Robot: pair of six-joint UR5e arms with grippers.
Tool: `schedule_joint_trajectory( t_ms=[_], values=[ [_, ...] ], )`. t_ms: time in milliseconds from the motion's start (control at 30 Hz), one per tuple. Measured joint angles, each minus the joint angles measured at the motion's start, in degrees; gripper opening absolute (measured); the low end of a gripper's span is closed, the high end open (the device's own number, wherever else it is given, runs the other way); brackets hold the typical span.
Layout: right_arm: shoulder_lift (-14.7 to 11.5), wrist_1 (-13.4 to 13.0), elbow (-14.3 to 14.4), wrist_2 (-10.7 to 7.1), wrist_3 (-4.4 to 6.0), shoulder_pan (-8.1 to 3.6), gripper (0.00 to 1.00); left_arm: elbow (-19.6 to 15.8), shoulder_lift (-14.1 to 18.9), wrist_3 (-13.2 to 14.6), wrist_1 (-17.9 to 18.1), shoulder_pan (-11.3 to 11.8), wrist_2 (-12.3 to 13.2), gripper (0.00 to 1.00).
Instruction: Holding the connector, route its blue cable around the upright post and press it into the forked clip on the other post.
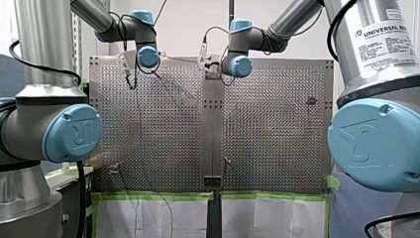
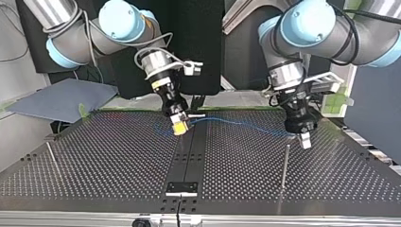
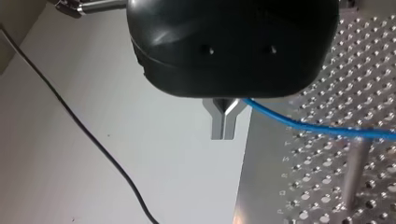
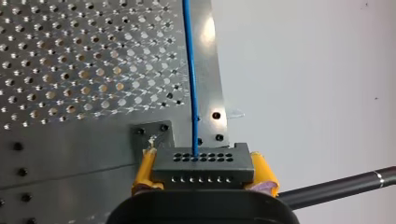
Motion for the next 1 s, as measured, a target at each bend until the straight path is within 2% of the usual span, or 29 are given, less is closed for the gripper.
schedule_joint_trajectory(
  t_ms=[433,700,833,1000],
  values=[
    [0.5,-0.6,-1.9,-0.58,0.85,-0.22,0.00,1.0,-0.5,-2.0,-0.6,6.2,5.8,0.00],
    [1.4,-0.4,-3.2,-0.61,0.99,-0.26,0.00,3.2,-3.2,-2.5,-1.7,9.9,9.4,0.00],
    [1.8,-0.3,-3.7,-0.61,1.01,-0.13,0.00,4.2,-4.7,-3.5,-1.7,11.0,10.7,0.00],
    [3.7,-0.3,-5.3,-0.61,1.02,0.20,0.00,6.2,-6.0,-4.3,-2.2,11.6,11.9,0.00]
  ],
)
